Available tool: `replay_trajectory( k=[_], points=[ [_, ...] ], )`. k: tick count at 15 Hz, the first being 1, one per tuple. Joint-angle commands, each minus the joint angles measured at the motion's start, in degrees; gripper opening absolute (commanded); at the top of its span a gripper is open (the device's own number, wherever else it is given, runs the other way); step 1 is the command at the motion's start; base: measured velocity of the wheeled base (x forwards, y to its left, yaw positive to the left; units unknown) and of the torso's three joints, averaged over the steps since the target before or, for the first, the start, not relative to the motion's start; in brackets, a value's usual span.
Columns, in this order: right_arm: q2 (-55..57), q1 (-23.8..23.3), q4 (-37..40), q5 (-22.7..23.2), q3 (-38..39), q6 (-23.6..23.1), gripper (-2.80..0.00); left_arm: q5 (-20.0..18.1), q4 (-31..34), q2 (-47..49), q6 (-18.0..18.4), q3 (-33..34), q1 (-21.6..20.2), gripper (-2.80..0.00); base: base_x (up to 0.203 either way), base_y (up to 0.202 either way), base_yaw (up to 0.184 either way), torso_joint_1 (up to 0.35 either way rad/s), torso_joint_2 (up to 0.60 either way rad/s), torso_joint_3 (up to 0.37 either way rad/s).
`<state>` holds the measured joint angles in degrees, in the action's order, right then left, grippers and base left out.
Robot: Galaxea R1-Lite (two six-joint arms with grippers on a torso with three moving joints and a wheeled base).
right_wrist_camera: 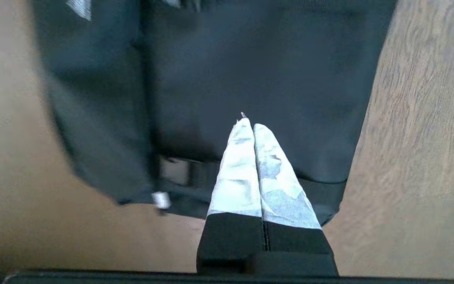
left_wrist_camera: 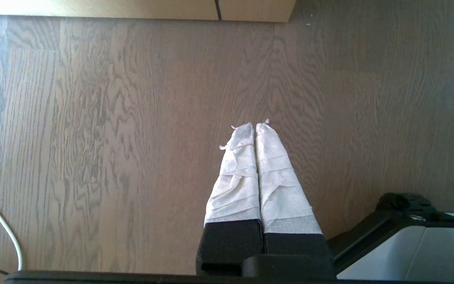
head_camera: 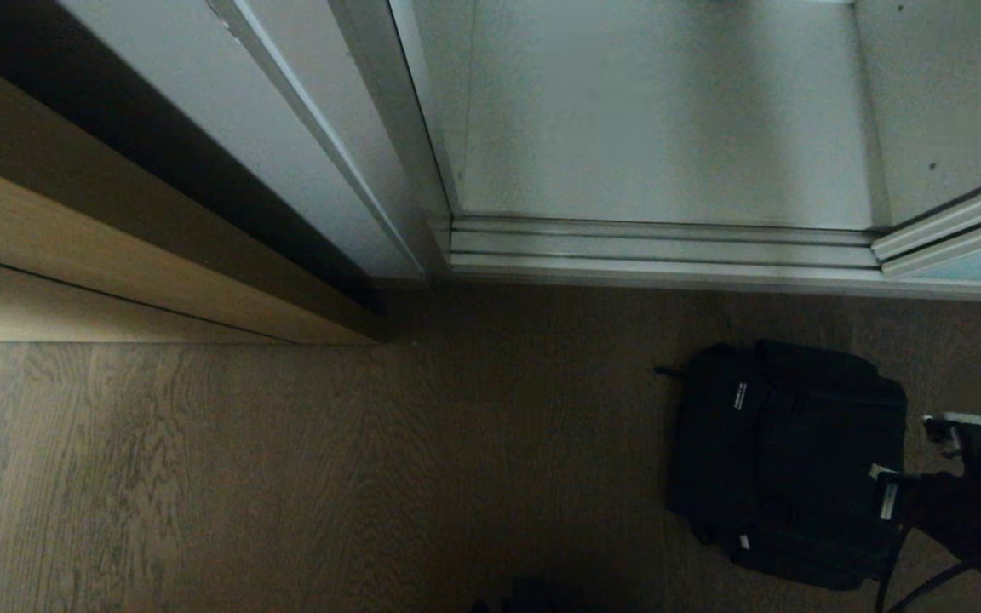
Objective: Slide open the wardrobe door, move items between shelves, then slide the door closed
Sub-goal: Place the bag on the higher shelf
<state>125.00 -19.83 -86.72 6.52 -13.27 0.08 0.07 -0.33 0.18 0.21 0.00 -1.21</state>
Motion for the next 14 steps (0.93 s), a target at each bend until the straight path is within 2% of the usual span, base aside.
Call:
replay_trajectory(
  k=[1,7,10,14],
  points=[
    [7.36,-0.27,-0.93,0.15,-2.09,-1.10,-2.80,0.01,-0.02,0.08,-0.03,0.00,-0.02,-2.80,0.000,0.000,0.000,0.000,0.00,0.000],
    [14.01,1.77,-0.94,1.26,-9.43,-6.95,-2.80,0.01,-0.02,0.08,-0.01,0.00,-0.02,-2.80,0.000,0.000,0.000,0.000,0.00,0.000],
    [14.83,3.78,-0.43,1.27,-14.80,-7.59,-2.80,0.01,-0.02,0.08,-0.03,0.00,-0.02,-2.80,0.000,0.000,0.000,0.000,0.00,0.000],
    [19.18,7.90,1.80,-0.90,-25.47,-8.19,-2.80,0.01,-0.02,0.08,-0.03,0.00,-0.03,-2.80,0.000,0.000,0.000,0.000,0.00,0.000]
  ],
)
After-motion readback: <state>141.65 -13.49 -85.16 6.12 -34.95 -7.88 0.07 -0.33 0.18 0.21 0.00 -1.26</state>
